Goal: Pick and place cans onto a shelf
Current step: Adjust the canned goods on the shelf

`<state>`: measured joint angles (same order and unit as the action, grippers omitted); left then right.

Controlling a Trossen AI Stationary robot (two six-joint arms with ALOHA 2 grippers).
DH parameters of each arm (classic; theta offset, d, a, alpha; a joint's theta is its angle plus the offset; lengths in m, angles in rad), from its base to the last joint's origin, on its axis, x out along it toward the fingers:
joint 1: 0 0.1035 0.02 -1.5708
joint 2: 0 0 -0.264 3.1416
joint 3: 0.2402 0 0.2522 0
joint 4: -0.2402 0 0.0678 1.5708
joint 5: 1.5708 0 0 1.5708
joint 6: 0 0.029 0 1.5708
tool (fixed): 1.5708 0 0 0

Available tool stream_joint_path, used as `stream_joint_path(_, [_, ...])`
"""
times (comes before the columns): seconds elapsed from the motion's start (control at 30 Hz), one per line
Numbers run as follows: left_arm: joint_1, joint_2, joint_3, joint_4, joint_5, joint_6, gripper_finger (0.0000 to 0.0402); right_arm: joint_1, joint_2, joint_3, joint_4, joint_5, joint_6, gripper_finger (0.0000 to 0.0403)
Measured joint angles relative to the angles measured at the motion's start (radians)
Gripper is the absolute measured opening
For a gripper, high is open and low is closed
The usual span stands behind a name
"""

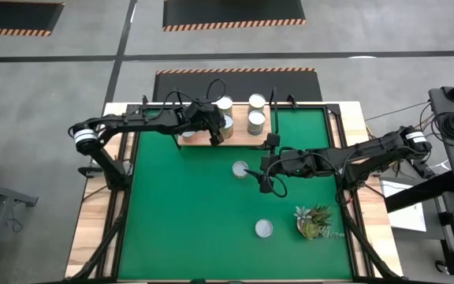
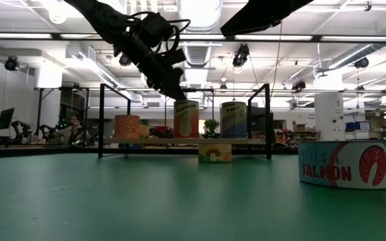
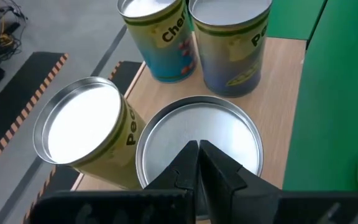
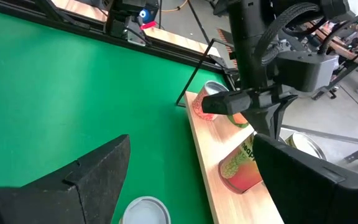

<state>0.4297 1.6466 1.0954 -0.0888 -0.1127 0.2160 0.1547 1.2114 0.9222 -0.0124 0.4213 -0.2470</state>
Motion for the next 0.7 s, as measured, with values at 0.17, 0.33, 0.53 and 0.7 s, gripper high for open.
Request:
stream_joint_path(0.17, [-0.005, 0.0, 0.0, -0.005, 0.001, -0.023, 0.0, 0.0, 0.0, 0.0, 0.0, 0.0, 0.0, 0.0326])
stream_joint_path(0.33, [-0.02, 0.0, 0.0, -0.006, 0.026, -0.031, 0.0, 0.0, 0.0, 0.0, 0.0, 0.0, 0.0, 0.0326])
stream_joint_path(0.53, [-0.027, 0.0, 0.0, -0.006, 0.027, -0.047, 0.0, 0.0, 0.0, 0.0, 0.0, 0.0, 0.0, 0.0326])
stream_joint_path(0.7, [-0.027, 0.0, 0.0, 0.0, 0.027, -0.055, 0.0, 0.0, 0.0, 0.0, 0.0, 0.0, 0.0, 0.0326])
